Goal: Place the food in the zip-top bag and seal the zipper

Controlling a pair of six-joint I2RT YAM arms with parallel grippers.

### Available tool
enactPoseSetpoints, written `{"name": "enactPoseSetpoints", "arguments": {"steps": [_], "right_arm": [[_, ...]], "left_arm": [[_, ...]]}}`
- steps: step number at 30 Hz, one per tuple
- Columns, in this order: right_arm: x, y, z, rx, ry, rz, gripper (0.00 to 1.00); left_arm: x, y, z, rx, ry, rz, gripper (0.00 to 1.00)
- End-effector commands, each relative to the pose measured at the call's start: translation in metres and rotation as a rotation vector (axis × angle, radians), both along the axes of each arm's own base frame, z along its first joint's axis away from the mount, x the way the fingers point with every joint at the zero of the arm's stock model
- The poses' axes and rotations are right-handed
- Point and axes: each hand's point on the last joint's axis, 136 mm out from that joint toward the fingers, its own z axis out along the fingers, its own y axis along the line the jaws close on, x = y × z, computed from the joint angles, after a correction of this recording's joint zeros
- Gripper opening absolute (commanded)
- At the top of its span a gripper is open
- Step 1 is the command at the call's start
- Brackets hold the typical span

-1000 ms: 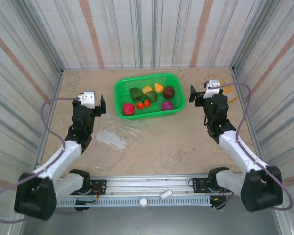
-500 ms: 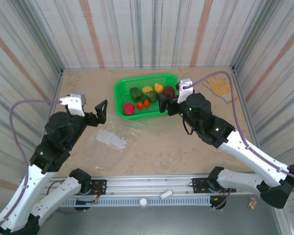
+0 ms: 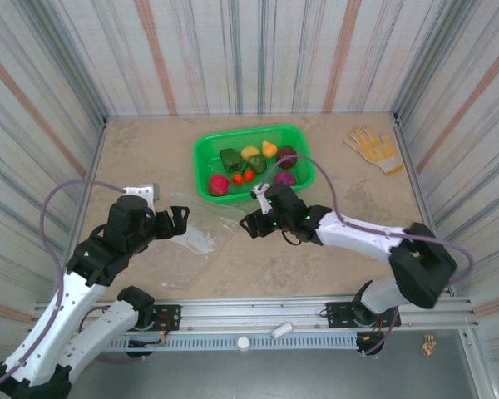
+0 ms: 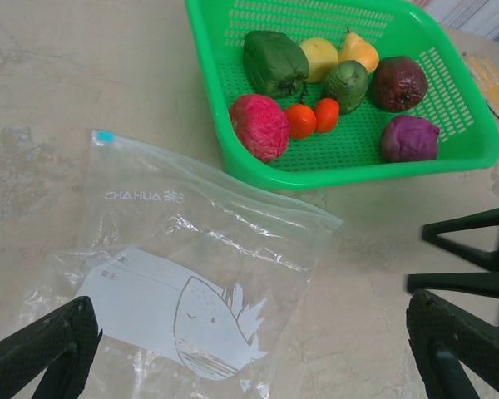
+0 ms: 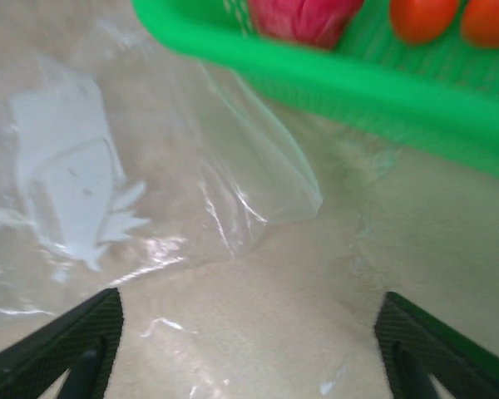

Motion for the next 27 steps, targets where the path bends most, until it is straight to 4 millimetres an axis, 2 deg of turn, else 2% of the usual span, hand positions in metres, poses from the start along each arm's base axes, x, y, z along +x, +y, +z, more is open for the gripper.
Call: {"name": "enactPoseSetpoints", "arguments": {"steps": [1, 3, 5, 9, 13, 16, 19, 23, 27], "right_arm": [[0.023, 0.017, -0.007, 0.030, -0.056, -0.021, 0.72], [0.032, 0.025, -0.018, 0.043, -0.079, -0.001, 0.64], [0.041, 0.032, -0.029, 0.076, -0.083, 0.026, 0.52], [0.059, 0.037, -0.038, 0.137, -0.076, -0.002, 0.47], [0.069, 0.047, -0.044, 0.143, -0.088, -0.001, 0.38], [0.068, 0.057, -0.049, 0.146, -0.085, 0.023, 0.34], [0.063, 0.067, -0.052, 0.143, -0.083, 0.054, 0.24], [0.059, 0.069, -0.050, 0.144, -0.091, 0.065, 0.10], [0.051, 0.068, -0.042, 0.134, -0.127, 0.088, 0.00]], "left_arm": [[0.000, -0.005, 0.004, 0.007, 0.007, -0.035, 0.99], [0.001, -0.005, 0.006, 0.029, -0.004, -0.055, 0.99], [0.002, -0.002, 0.005, 0.046, -0.018, -0.047, 0.99], [0.002, 0.000, 0.011, 0.049, -0.067, -0.052, 0.99], [0.002, 0.002, 0.012, 0.055, -0.092, -0.051, 0.99], [0.002, 0.003, 0.013, 0.058, -0.096, -0.051, 0.99], [0.004, 0.001, 0.014, 0.046, -0.096, -0.055, 0.99], [0.006, 0.004, 0.014, 0.018, -0.093, -0.043, 0.99], [0.009, 0.005, 0.014, -0.003, -0.091, -0.040, 0.98]]}}
